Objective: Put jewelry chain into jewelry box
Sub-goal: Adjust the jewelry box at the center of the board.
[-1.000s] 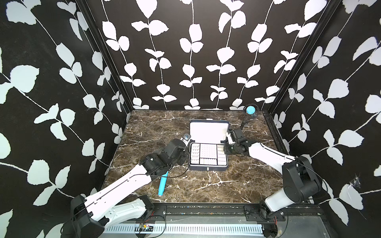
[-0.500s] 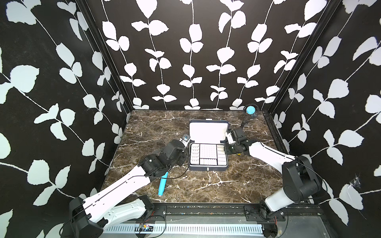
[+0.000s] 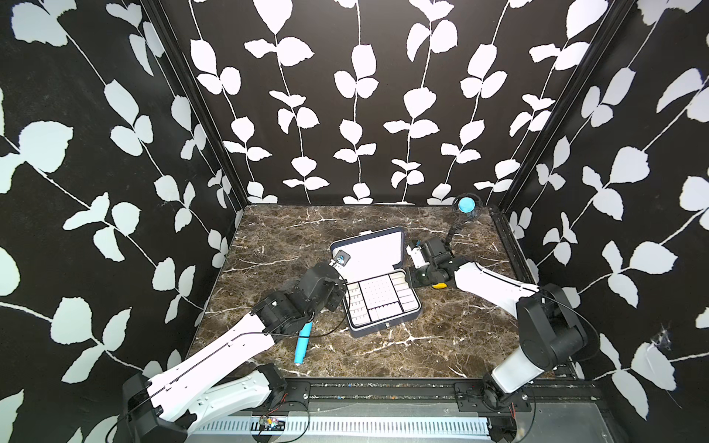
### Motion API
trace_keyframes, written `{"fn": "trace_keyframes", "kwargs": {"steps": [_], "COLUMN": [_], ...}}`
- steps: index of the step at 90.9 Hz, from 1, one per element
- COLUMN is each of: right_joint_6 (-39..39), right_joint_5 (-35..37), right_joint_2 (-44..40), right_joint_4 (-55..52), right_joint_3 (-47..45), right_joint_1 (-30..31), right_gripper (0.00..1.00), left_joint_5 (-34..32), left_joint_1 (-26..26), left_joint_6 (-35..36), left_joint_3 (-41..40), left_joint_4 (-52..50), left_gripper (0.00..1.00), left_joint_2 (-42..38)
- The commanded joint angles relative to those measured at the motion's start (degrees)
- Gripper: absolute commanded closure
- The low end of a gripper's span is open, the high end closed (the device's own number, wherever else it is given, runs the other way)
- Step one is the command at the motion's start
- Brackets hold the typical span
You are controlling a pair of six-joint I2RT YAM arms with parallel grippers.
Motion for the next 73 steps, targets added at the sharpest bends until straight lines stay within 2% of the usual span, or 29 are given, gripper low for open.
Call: {"fn": "trace_keyframes", "kwargs": {"steps": [1, 24, 32, 41, 48, 60, 66, 73], "right_joint_6": [5.30, 8.49, 8.05, 8.05, 8.24, 12.29, 17.87, 26.80], "right_joint_5": [0.27, 1.91, 1.92, 2.04, 2.49, 3.27, 3.87, 8.73], "right_joint_2": [-3.61, -7.72, -7.65, -8.16, -9.54, -14.93, -18.12, -21.99], "right_joint_4": [-4.72, -4.98, -6.26, -7.80, -9.00, -9.56, -7.45, -1.55], "right_joint_3": [-3.82, -8.07, -6.72, -4.15, -2.35, -1.14, -1.78, -3.99], "right_joint_1": [0.81, 1.17, 1.09, 1.09, 1.10, 1.25, 2.20, 5.51], "right_gripper": [0.91, 0.91, 0.81, 0.57, 0.45, 0.37, 0.38, 0.38], "left_joint_5": [-0.78, -0.71, -0.73, -0.83, -0.96, -1.24, -1.86, -3.22], "left_joint_1": [0.34, 0.34, 0.34, 0.34, 0.34, 0.33, 0.34, 0.34], "left_joint_6": [-0.09, 0.18, 0.21, 0.11, 0.06, 0.83, 2.01, 3.81], "left_joint_3": [-0.77, -0.82, -0.68, -0.32, 0.05, 0.93, 1.56, 1.99], "left_joint_4": [-0.22, -0.06, -0.11, -0.63, -1.15, -2.71, -3.80, -4.40], "left_gripper": [1.00, 0.99, 0.99, 0.99, 0.99, 0.99, 0.99, 0.99], "left_joint_2": [-0.93, -0.74, -0.71, -0.82, -1.16, -1.87, -2.20, -2.80]}}
